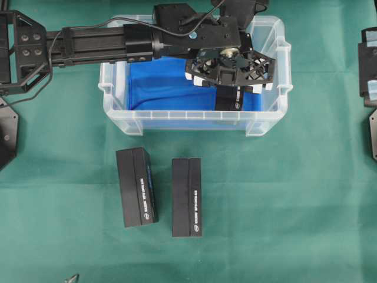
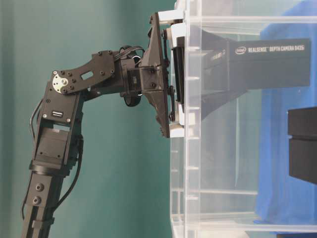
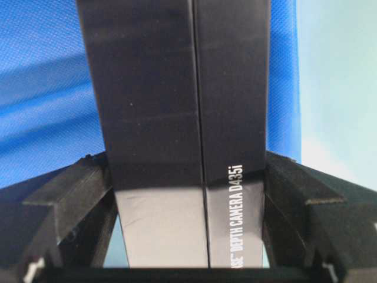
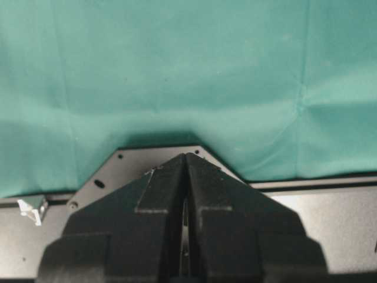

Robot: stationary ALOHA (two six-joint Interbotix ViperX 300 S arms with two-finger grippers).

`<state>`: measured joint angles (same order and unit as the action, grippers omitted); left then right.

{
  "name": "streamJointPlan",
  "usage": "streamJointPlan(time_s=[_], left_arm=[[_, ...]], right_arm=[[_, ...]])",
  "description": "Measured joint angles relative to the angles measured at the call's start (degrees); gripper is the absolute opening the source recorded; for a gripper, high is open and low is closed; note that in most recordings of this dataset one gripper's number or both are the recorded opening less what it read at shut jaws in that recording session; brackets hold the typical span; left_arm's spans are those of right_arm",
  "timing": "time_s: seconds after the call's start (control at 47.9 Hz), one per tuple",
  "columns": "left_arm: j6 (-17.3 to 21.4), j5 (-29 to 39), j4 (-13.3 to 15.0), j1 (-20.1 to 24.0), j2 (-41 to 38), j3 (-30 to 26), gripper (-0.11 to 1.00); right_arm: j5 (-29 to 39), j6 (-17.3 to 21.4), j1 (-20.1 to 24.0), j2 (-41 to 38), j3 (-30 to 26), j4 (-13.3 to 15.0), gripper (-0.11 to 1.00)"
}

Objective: Take the box out of the case with the left arm.
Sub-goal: 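Lift the right black box up out of the case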

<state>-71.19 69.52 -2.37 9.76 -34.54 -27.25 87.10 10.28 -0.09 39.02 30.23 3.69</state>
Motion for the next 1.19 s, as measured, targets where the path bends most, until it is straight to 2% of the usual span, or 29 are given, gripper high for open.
streamJointPlan(time_s=[0.271, 0.522, 0.898, 1.19], left_arm=[[-0.4, 1.1, 0.1, -0.4, 0.0, -0.6, 0.62], [-0.4, 7.6, 0.1, -0.4, 1.1, -6.2, 0.62], [-0.3, 20.5, 0.1, -0.9, 1.4, -20.9, 0.62], [-0.4, 32.9, 0.3, -2.5, -2.8, -38.8, 0.62]], right_arm=[[0.0, 0.0, 0.0, 0.0, 0.0, 0.0, 0.00], [0.0, 0.0, 0.0, 0.0, 0.0, 0.0, 0.00], [0.0, -0.1, 0.0, 0.0, 0.0, 0.1, 0.00], [0.0, 0.0, 0.0, 0.0, 0.0, 0.0, 0.00]])
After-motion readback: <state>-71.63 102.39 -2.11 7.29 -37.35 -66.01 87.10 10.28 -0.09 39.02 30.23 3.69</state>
